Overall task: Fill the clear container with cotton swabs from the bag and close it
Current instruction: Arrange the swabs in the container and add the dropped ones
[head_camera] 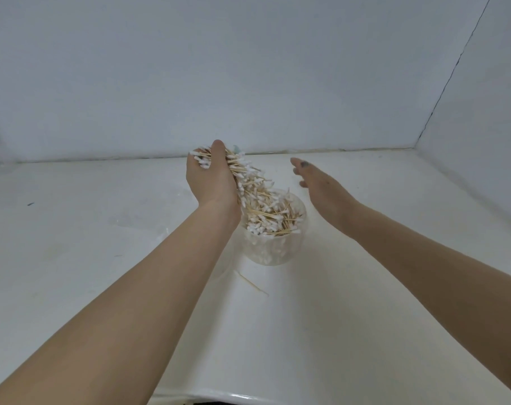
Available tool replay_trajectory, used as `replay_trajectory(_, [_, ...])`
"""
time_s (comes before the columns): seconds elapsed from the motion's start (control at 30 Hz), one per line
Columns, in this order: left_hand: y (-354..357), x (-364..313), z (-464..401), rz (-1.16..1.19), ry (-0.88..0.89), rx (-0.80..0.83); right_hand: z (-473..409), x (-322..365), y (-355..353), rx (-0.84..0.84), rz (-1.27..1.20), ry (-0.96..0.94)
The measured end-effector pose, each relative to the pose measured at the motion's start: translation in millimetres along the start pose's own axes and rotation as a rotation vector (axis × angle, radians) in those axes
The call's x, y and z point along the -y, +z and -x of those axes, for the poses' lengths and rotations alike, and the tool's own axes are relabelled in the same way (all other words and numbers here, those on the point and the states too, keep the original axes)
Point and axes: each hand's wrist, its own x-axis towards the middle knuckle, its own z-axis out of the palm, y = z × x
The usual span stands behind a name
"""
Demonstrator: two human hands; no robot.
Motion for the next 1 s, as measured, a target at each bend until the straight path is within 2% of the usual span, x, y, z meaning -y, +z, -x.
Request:
replay_trajectory(0.07, [0,-1,0,0.006,-0.006,-0.005,1,-3,-4,-0.03,0.058,-0.046])
replay_trajectory(0.17, [-1,-2,-1,0.008,0.001,-0.018,9,-10,-4,0.05,0.163,-0.062])
replay_trajectory(0.37, [-2,-5,-2,0.011,0.014,-0.033,15,-7,4,0.127,0.126,-0.065])
replay_trajectory(0.53, [-4,-8,-4,0.016,0.03,-0.054,23,-5,3,0.112,0.278,-0.257])
replay_trajectory(0.67, [-5,-9,-4,0.023,0.042,-0.072,21,-6,2,0.17,0.468,-0.259])
replay_trajectory(0.73, [-4,-9,-4,0.024,0.033,-0.067,22,-5,0,0.154,0.447,-0.255])
replay_trajectory(0.87, [-4,-12,-5,0.03,0.046,-0.064,23,2,-6,-0.085,0.273,-0.34])
replay_trajectory(0.93, [-4,-12,-5,0.039,0.051,-0.056,23,3,-6,-0.062,0.312,-0.369])
replay_trajectory(1.0, [-4,-12,-4,0.038,0.042,-0.049,20,3,-7,0.058,0.359,-0.344])
